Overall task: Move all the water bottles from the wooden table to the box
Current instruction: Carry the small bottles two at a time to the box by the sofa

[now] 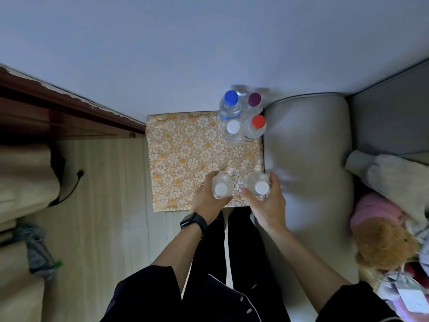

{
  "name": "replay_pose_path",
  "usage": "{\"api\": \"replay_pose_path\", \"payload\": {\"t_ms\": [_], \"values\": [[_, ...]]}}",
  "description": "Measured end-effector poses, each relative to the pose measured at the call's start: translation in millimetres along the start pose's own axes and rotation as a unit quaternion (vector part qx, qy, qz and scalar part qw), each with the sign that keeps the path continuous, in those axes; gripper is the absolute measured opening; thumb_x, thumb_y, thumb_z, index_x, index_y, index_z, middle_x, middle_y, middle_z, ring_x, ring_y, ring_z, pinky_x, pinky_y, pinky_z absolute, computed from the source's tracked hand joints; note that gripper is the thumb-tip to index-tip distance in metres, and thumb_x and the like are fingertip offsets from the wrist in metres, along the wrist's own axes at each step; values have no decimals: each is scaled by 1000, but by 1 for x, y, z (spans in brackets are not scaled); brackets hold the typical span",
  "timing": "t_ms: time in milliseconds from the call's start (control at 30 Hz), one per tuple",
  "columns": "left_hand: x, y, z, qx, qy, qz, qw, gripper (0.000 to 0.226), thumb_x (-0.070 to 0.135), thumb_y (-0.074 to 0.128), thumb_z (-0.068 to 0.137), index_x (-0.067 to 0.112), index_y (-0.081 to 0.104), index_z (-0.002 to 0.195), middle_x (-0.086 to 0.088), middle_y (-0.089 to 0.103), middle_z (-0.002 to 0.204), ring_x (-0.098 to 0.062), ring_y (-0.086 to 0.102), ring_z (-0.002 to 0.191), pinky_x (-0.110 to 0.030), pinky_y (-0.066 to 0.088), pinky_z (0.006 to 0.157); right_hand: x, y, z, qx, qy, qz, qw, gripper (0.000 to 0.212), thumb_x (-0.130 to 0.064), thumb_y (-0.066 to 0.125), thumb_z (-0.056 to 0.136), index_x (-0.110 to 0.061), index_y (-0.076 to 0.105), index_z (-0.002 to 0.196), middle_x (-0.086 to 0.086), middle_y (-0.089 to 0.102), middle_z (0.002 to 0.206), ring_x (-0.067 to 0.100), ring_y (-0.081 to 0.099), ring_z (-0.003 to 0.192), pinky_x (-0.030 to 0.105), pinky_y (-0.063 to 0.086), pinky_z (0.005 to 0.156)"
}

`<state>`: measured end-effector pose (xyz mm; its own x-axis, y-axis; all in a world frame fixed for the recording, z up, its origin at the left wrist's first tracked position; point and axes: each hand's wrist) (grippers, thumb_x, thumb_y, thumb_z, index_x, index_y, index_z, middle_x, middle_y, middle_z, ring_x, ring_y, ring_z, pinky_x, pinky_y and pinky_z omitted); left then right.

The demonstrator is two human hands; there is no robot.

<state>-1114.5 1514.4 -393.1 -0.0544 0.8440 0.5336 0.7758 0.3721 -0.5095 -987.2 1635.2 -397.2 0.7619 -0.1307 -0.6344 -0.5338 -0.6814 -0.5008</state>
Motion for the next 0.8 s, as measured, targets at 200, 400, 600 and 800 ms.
{"api": "replay_pose_path", "payload": {"t_ms": [200,400,600,800], "values": [[-3,4,8,11,5,3,1000,68,51,79,76,47,35,128,5,69,102,-26,68,92,-43,59,77,8,5,1,-18,-10,22,1000,64,-67,69,77,-46,44,132,-31,62,111,2,62,107,22,48,91],[24,3,34,15,38,-3,999,69,54,78,74,46,35,128,3,70,101,-25,69,89,-38,58,74,-10,-1,25,-17,-30,36,999,68,-59,73,81,-35,47,140,-21,67,113,-5,63,102,11,46,86],[54,3,64,29,55,-15,998,65,52,78,75,44,38,126,7,66,93,-23,67,81,-30,52,62,-40,-2,60,-10,-43,50,998,76,-68,67,77,-34,44,141,-16,65,120,5,61,111,24,48,93],[57,8,69,38,41,-19,998,67,46,79,77,39,36,127,5,64,92,-25,67,83,-31,52,64,-42,-11,77,-68,-34,32,997,72,-69,70,74,-45,43,136,-27,63,115,-7,61,106,12,47,86]]}}
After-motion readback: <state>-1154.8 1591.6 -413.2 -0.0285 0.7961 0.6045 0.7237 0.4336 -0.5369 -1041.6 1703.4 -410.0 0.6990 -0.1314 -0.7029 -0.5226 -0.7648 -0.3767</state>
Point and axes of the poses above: each hand's wrist, its own z-axis towards the middle knuckle, its own y-axis out of the palm, x = y × z
